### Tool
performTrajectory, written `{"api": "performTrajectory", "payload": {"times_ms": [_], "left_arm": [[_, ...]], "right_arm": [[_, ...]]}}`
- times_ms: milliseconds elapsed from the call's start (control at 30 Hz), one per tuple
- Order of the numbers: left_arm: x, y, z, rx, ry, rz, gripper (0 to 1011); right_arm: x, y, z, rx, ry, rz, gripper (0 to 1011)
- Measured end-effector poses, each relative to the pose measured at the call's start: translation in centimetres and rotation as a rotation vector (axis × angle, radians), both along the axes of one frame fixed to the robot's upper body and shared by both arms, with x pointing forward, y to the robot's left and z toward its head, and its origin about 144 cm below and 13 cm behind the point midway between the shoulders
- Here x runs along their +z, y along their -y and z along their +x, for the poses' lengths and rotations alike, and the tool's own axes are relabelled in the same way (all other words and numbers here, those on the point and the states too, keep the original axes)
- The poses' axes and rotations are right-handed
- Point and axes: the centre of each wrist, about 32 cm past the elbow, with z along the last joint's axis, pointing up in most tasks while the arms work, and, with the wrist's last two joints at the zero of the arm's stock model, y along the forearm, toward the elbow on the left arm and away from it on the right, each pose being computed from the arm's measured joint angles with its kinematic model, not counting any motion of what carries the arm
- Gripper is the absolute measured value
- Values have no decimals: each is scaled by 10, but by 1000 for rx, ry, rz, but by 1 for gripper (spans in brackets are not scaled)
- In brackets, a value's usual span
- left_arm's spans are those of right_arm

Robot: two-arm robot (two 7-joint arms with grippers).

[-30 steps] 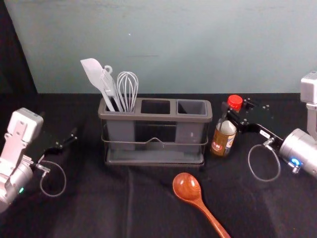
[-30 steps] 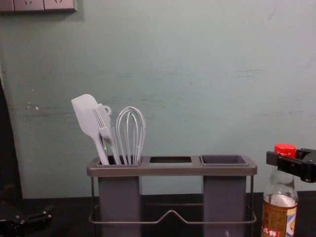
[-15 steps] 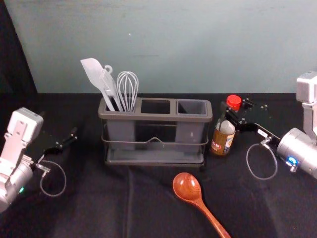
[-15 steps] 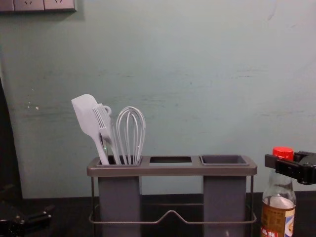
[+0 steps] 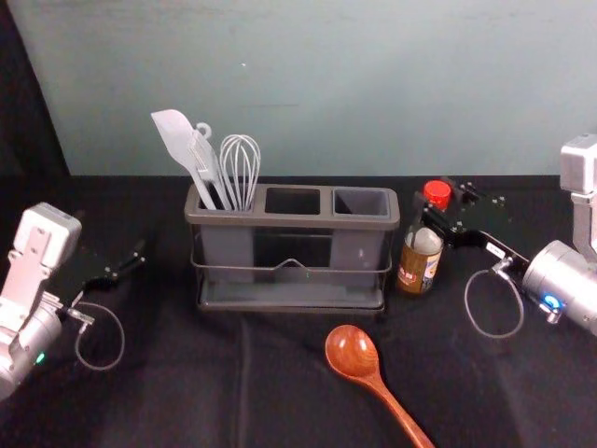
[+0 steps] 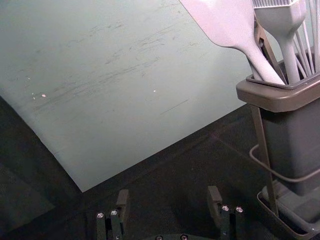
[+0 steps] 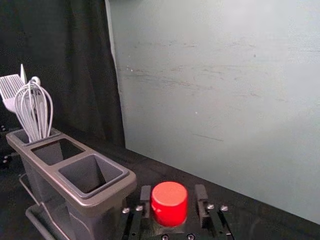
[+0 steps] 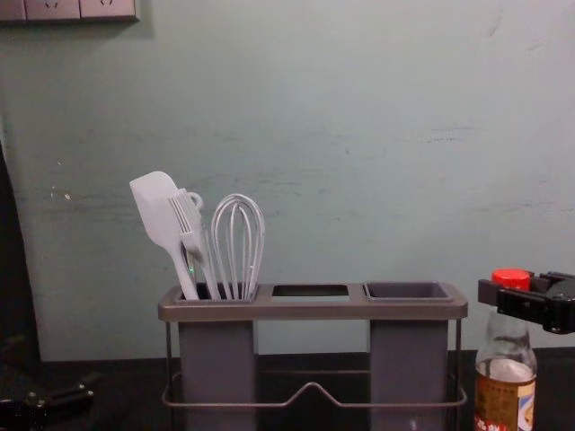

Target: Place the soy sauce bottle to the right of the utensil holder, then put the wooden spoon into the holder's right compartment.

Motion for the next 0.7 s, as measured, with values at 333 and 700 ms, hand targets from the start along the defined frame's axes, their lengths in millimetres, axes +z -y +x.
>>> {"api": "performTrajectory", "payload": {"times_ms": [333, 700], "left_arm": [[0, 0, 0, 0, 0, 0, 1012], [0, 0, 0, 0, 0, 0, 1011]], "right_arm": [[0, 0, 0, 0, 0, 0, 851], [5, 0, -4, -9, 17, -12, 1002]]}}
